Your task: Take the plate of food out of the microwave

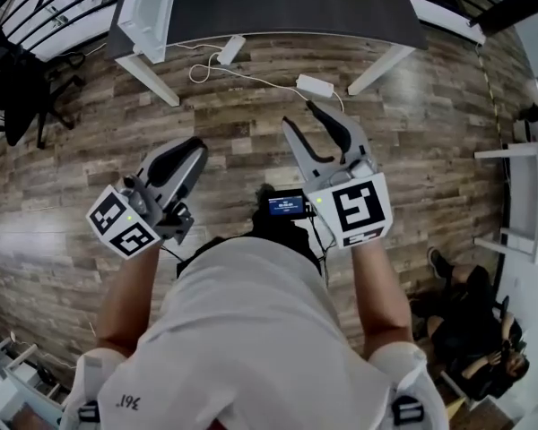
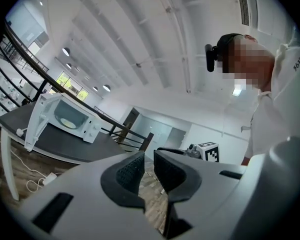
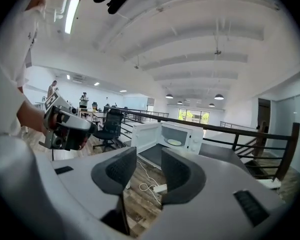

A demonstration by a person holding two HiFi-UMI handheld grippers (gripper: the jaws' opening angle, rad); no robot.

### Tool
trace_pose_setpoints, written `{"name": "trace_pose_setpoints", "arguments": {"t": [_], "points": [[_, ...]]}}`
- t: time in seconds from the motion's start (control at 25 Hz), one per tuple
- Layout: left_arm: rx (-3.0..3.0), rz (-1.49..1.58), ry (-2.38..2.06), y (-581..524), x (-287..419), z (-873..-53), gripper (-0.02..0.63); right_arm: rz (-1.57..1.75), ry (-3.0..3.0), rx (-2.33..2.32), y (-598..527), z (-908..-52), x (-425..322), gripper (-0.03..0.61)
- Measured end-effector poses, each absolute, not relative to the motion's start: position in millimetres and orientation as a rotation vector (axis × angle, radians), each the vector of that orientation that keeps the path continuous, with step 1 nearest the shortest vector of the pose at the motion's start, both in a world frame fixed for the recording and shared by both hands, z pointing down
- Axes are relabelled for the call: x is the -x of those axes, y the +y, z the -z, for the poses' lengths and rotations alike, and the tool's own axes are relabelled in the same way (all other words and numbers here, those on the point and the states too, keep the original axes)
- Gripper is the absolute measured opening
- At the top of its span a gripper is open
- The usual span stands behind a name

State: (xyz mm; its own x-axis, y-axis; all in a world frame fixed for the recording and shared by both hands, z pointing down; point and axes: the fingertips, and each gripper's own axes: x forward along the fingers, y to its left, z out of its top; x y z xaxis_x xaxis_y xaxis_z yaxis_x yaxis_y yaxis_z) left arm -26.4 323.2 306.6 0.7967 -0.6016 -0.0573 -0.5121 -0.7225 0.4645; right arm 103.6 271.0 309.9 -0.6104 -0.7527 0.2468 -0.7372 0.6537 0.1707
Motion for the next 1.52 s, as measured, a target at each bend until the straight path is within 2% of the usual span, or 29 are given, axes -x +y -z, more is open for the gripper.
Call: {"name": "trace_pose_setpoints", "arguments": {"t": [0.2,0.64,0.88,1.52], "points": [[-2.505,0.32,-0.883,283,6,-303,0.061,0.01,-2.658,-1.122,232,-310,-115,0.141],[-2.425,0.252,-0.931,209,-8,-325,0.061,-0.148,-2.701,-1.134,162,-320,-122,0.018],[-2.489,0.201,-0.863,142,-5,-330,0.061,-0.168,-2.678,-1.189,111,-322,-109,0.015],[-2.446,0.111,-0.889,-39,85,-338,0.063,-0.387,-2.556,-1.414,-50,-332,-24,0.015]]}}
